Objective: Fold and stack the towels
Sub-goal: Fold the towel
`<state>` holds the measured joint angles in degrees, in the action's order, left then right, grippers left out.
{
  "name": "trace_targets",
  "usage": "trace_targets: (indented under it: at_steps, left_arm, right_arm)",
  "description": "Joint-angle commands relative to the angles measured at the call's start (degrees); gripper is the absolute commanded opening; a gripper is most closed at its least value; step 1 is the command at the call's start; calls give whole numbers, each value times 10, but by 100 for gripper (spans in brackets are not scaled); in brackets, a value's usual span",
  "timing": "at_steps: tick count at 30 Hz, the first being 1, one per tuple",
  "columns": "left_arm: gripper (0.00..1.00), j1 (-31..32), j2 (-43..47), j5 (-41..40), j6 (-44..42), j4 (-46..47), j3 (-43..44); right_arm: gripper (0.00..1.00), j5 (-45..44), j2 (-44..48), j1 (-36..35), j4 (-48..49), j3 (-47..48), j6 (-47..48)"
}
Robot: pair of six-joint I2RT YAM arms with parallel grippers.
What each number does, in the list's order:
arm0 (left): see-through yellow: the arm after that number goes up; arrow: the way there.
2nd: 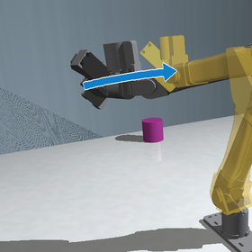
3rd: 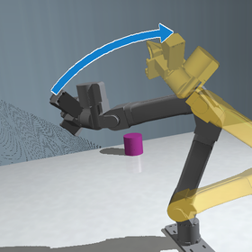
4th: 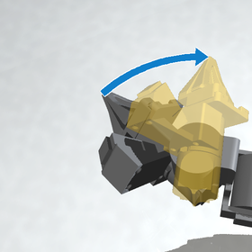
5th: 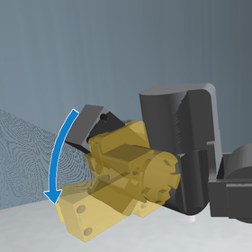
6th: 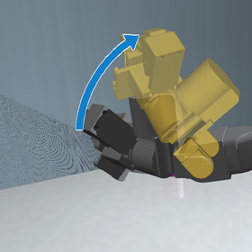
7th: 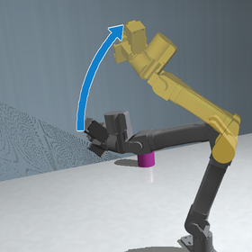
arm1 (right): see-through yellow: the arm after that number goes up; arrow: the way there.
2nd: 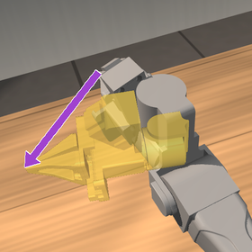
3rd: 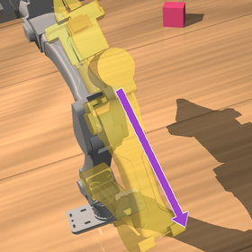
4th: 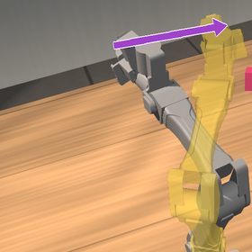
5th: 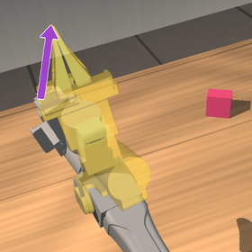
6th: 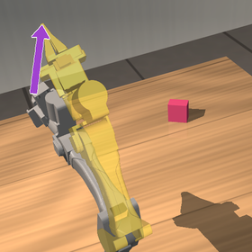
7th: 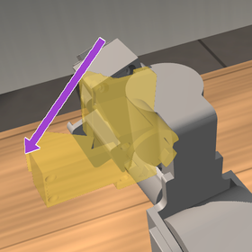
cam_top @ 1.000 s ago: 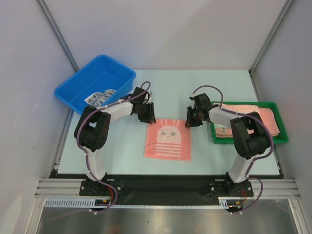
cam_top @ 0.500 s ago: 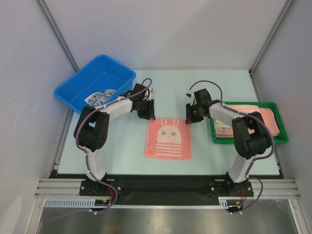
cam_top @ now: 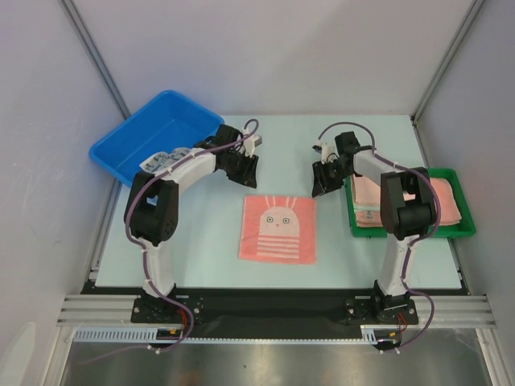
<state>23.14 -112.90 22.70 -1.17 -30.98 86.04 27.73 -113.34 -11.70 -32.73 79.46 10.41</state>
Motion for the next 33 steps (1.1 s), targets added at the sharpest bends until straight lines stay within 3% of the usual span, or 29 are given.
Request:
trace_targets:
  at_steps: [1,13,24,26,28,30,33]
  left_arm:
    - [43,-21,-18,55,-58,-16,27]
    - [43,-26,-73,55,-112,-70,53]
    - [39,-29,-93,56,-121,-75,67]
    - [38,-29,-95,60,-122,-75,70]
    - [38,-29,-100,59,-122,-77,73]
    - [39,-29,-101,56,-125,-79,73]
    - [39,-29,-103,58,-133,-90,71]
  right_arm:
    - [40,60,-17,11,-52,25,53]
    - [35,108,-53,16,-51,30,71]
    - [16,95,-63,19,-61,46,77]
    - [17,93,-64,19,-62,49,78]
    - [26,91,-65,19,-63,51,73]
    - [30,91,-65,19,-66,52,73]
    - [30,82,-63,19,-66,52,71]
